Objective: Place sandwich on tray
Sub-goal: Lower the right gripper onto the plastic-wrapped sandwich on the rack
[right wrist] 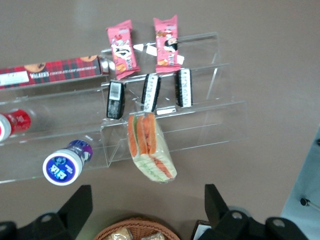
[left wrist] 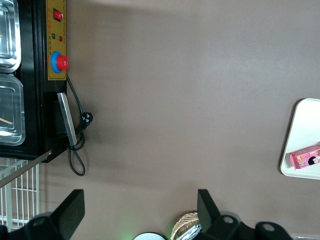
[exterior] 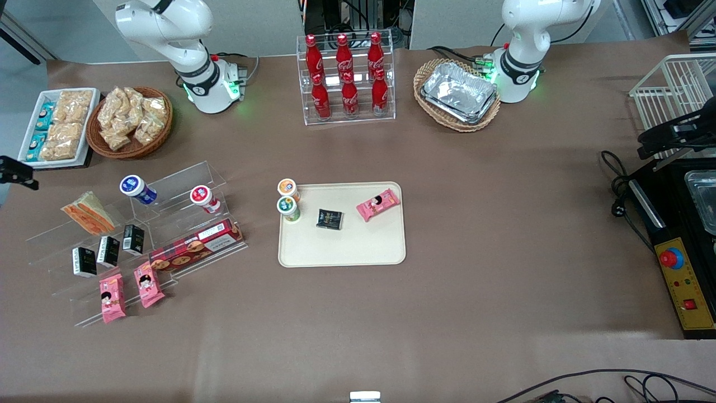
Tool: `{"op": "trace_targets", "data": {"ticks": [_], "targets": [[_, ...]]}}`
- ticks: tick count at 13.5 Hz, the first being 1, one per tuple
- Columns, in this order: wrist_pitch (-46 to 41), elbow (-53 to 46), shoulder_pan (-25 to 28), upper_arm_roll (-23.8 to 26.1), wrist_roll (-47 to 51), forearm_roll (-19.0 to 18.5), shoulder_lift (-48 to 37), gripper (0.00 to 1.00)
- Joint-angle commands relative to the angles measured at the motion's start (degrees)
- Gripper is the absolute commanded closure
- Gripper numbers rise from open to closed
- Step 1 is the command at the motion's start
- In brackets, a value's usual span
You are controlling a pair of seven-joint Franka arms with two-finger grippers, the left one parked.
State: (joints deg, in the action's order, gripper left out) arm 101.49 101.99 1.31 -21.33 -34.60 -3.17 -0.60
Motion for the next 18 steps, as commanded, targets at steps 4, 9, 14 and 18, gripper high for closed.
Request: {"op": "trace_targets", "data": {"ticks": [4,9,14,18], "targets": [[8.4,16.0,0.0,0.1,-11.7,1.3,-6.8,0.0],[20.0,25.2,0.1,-2.0,-14.5,1.3,-6.6,0.0],[28.1,27.6,0.2,-2.7,-14.6,1.3,-2.7,0.0],[30.7,27.4,0.5,-2.7,-14.5,2.3,-0.7,0.03]]}}
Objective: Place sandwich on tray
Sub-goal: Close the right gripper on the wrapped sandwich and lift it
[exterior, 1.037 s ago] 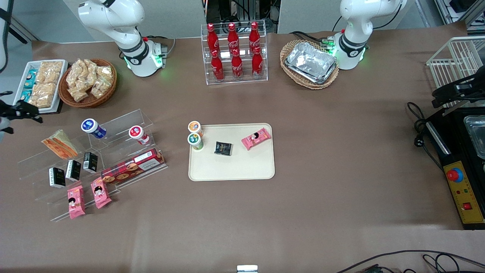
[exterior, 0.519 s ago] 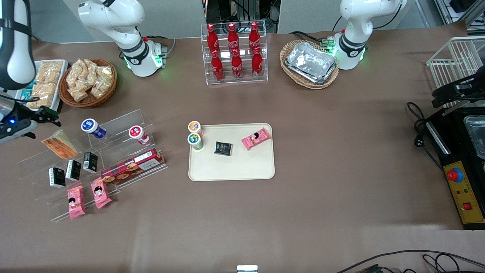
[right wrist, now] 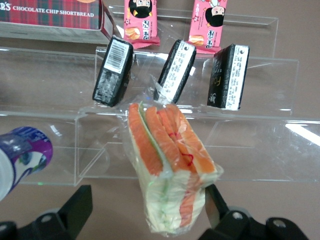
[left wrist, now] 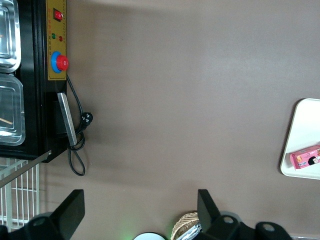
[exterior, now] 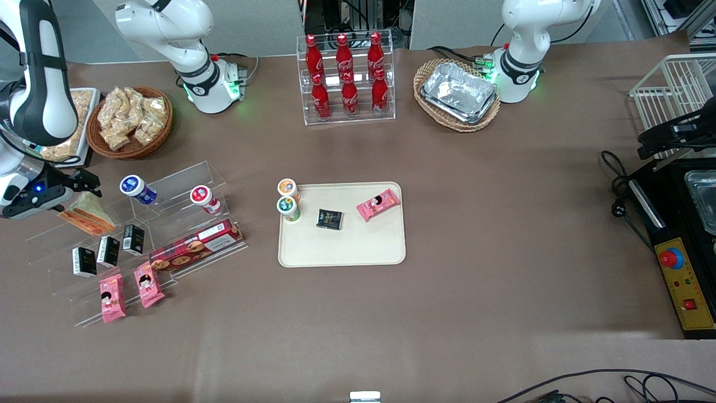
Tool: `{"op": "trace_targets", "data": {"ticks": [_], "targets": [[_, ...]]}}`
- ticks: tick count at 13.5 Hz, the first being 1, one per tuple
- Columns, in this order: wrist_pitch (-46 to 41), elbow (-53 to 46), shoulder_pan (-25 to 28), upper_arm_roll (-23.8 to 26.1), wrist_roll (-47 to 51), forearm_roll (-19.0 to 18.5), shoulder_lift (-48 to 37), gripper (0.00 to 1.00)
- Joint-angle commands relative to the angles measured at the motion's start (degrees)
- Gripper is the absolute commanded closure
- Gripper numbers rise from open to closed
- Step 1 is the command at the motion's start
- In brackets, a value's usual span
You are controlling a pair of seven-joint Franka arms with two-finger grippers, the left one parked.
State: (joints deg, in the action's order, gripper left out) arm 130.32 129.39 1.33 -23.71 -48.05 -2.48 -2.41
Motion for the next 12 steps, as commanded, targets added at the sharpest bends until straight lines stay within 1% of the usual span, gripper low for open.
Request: {"op": "trace_targets", "data": {"ticks": [1,5,6,7,8,9,10,12], "targets": [[1.9,-0.1,0.6,-0.3,-0.7,1.7,1.2,0.06],[1.7,-0.1,0.6,-0.3,-0.7,1.6,1.2,0.56],[1.4,-0.2,0.6,-0.3,-0.8,1.6,1.1,0.74],[1.1,-0.3,0.6,-0.3,-0.7,1.6,0.9,0.88],[0.7,-0.4,0.6,-0.3,-0.6,1.6,0.6,0.98],[0.2,-0.6,0.3,-0.3,-0.6,1.7,0.0,1.0],[-0.9,-1.9,0.0,-0.5,-0.8,1.7,-0.6,1.0],[-7.6,-9.2,0.0,-2.4,-1.0,1.6,-0.8,1.0]]}}
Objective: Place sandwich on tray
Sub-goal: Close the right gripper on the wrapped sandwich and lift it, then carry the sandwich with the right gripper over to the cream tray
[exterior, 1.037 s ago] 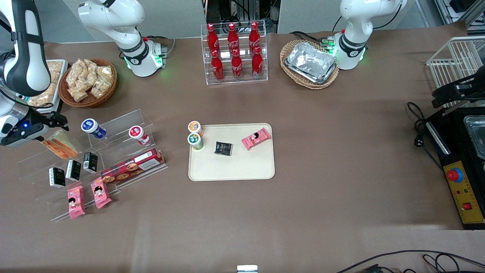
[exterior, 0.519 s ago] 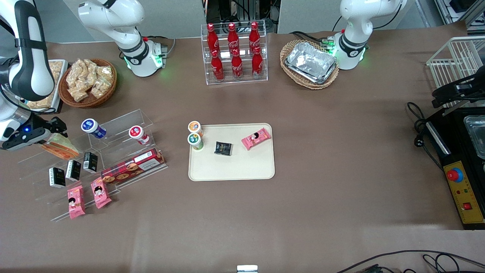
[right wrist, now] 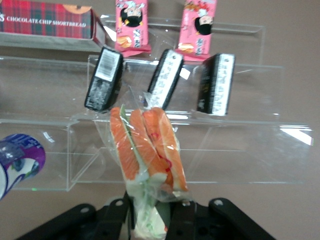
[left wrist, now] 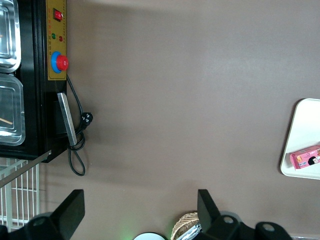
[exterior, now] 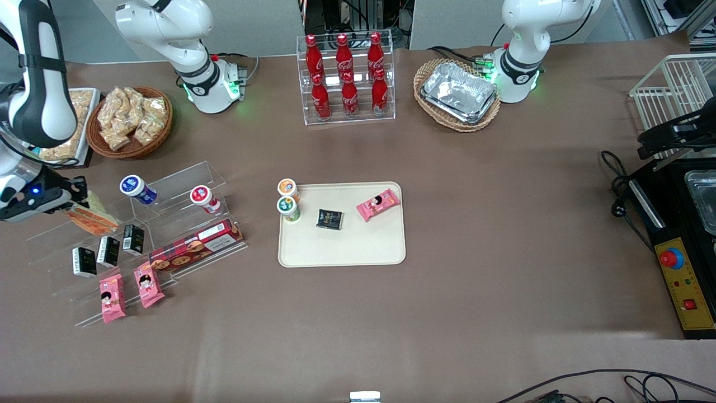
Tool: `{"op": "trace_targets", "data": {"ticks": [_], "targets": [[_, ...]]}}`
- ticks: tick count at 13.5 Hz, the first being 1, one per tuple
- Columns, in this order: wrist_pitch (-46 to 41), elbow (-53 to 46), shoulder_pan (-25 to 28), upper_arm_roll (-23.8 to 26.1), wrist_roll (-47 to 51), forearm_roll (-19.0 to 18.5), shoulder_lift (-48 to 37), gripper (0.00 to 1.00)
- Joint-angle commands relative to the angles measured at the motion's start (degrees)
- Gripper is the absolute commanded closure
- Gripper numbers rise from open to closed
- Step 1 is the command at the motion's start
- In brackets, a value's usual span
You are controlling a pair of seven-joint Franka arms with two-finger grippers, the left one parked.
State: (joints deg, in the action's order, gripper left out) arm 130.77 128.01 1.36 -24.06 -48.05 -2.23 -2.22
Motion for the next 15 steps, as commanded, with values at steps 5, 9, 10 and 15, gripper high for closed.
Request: {"op": "trace_targets", "data": {"ticks": [5,9,10,15], "targets": [[-29.7,-27.5,0.8,-2.0,13.8,1.4,-0.6,1.0],[-38.6,-30.8,6.2,5.4,50.3,1.7,-1.0,1.0],[-38.7,-31.2,7.7,7.1,57.6,2.9,-1.0,1.0],[-38.0,-31.5,16.4,13.7,96.8,7.9,1.4,1.0]]}}
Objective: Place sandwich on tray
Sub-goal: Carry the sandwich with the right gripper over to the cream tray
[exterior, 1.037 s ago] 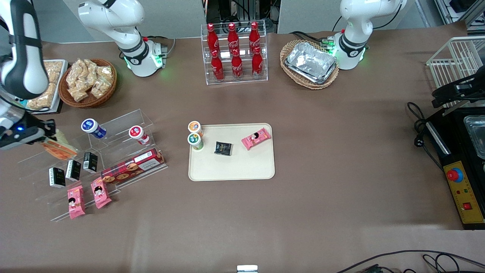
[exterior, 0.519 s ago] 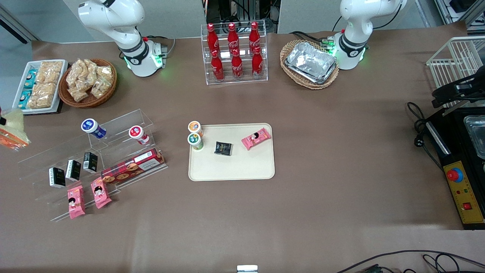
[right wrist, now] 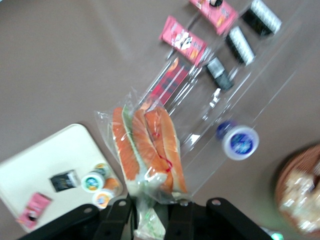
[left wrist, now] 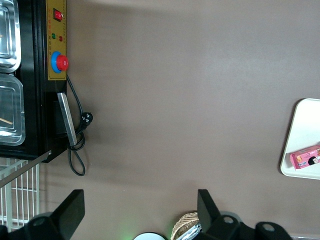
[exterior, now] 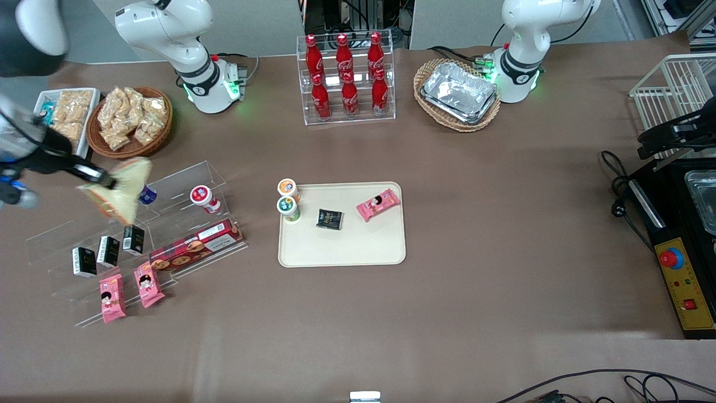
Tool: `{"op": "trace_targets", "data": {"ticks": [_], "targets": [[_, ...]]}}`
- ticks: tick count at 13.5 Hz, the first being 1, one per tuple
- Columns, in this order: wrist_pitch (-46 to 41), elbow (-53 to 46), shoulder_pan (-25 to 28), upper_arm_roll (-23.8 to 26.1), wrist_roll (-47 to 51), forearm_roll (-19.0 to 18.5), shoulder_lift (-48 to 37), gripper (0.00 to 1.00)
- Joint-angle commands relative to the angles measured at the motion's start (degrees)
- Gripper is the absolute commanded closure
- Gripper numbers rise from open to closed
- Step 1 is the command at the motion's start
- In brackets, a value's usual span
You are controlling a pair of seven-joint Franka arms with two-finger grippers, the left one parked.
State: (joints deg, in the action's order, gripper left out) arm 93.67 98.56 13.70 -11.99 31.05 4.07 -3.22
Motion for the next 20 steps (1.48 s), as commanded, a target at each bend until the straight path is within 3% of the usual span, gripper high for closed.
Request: {"op": "trace_targets", "data": {"ticks": [1,5,8,11,14,20], "targets": [[-0.6,-2.1,6.4,1.9,25.4,1.5,4.3,1.0],[8.3,-2.2,15.5,2.1,50.8,2.3,10.8,1.0],[12.8,-2.8,22.0,2.1,63.8,2.1,17.3,1.0],[19.5,-6.7,24.5,2.1,77.5,2.1,25.1,1.0],[21.7,-15.0,25.4,2.1,85.0,2.0,34.9,1.0],[35.3,-16.6,26.4,2.1,93.7,2.0,44.1,1.0]]}}
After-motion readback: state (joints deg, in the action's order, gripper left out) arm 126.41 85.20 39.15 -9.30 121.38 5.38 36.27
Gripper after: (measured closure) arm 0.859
